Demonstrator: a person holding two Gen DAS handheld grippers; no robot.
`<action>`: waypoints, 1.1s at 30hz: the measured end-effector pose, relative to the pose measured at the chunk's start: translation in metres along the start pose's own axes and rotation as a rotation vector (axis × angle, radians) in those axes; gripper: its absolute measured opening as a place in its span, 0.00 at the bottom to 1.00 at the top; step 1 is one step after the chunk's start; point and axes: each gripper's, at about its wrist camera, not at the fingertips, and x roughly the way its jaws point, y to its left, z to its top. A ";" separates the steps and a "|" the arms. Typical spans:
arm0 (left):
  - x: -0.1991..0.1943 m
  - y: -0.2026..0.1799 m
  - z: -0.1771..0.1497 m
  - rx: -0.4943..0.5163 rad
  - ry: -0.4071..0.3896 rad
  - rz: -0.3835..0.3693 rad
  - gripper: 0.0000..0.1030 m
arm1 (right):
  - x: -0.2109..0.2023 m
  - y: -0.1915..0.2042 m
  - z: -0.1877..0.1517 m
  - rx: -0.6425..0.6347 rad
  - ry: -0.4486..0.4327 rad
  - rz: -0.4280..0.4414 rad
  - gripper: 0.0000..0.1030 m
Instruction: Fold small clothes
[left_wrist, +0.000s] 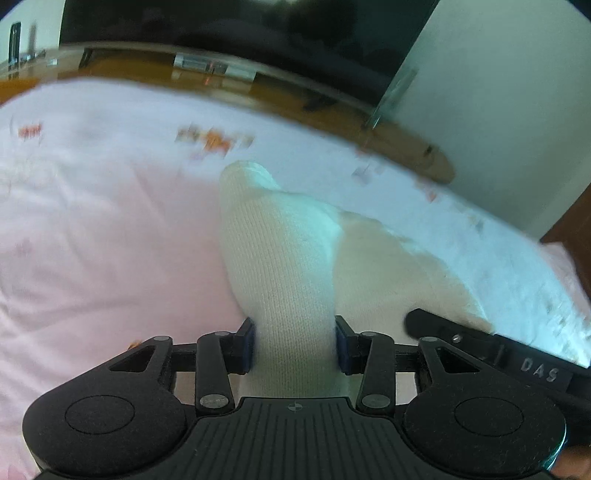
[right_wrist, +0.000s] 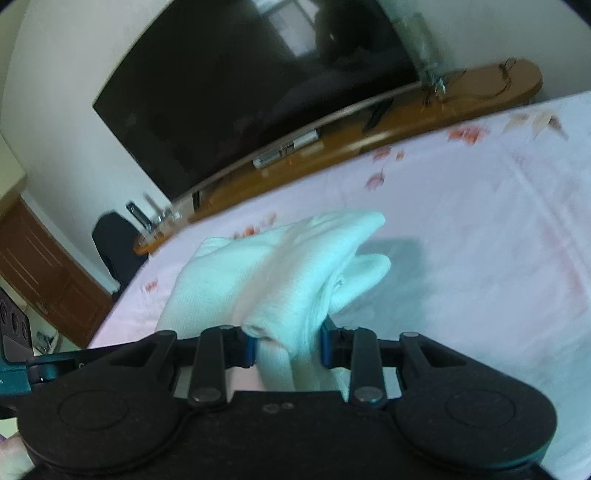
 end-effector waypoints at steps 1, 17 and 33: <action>0.004 0.008 -0.004 -0.014 -0.014 -0.008 0.62 | 0.006 -0.002 -0.003 0.000 0.019 -0.017 0.31; 0.021 -0.010 0.034 0.033 -0.091 0.208 0.63 | 0.008 0.030 0.025 -0.242 -0.084 -0.196 0.31; -0.040 -0.027 -0.035 0.086 -0.101 0.218 0.73 | -0.031 0.042 -0.023 -0.332 -0.038 -0.235 0.32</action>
